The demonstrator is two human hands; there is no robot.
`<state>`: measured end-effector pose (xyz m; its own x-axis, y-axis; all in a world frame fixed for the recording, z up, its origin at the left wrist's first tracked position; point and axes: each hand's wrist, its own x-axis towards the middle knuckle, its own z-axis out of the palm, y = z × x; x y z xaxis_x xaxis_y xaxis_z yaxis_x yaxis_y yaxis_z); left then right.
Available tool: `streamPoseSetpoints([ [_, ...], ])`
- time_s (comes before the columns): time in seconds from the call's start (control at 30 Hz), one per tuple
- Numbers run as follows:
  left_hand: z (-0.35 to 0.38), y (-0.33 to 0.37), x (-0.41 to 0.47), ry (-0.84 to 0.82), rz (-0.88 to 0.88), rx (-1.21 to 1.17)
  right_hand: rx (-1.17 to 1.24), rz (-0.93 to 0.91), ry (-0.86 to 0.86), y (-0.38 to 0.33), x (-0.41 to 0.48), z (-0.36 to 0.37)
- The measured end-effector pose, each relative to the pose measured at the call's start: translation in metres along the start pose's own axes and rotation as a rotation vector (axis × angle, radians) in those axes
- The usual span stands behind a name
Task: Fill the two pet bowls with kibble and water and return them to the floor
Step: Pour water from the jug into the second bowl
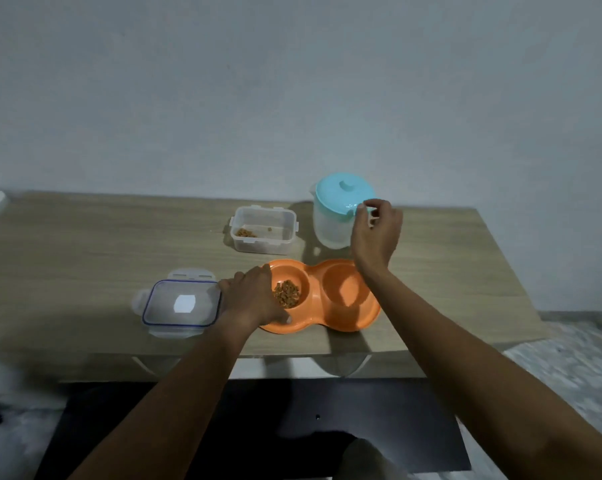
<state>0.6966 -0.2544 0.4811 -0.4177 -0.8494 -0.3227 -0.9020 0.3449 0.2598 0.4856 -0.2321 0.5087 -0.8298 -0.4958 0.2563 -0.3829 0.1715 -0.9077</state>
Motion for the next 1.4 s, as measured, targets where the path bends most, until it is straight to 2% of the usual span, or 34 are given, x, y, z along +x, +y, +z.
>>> streamPoseSetpoints([
  [0.07,-0.005,0.017,0.000,0.009,0.015,0.034,-0.132,0.091,-0.042,0.000,0.026,-0.003],
  [0.13,-0.006,0.030,0.003,-0.007,-0.017,-0.010,-0.226,0.154,-0.172,0.002,0.045,-0.004],
  [0.2,-0.005,0.038,0.007,-0.025,-0.061,-0.094,-0.297,0.151,-0.279,0.002,0.057,-0.005],
  [0.33,-0.002,0.043,0.008,-0.013,-0.128,-0.220,-0.406,0.174,-0.369,0.005,0.073,-0.008],
  [0.57,-0.003,0.057,0.007,-0.016,-0.201,-0.249,-0.013,0.426,-0.594,0.016,0.089,-0.023],
  [0.8,0.004,0.060,0.010,-0.024,-0.211,-0.244,0.079,0.447,-0.502,0.029,0.087,-0.037],
  [0.97,0.010,0.059,0.012,-0.031,-0.228,-0.238,0.055,0.398,-0.417,0.033,0.090,-0.061],
  [1.2,0.007,0.059,0.012,-0.064,-0.210,-0.179,-0.016,0.282,-0.454,0.020,0.094,-0.099],
  [1.4,-0.001,0.068,0.010,-0.085,-0.206,-0.124,-0.082,0.110,-0.484,0.000,0.091,-0.127],
])
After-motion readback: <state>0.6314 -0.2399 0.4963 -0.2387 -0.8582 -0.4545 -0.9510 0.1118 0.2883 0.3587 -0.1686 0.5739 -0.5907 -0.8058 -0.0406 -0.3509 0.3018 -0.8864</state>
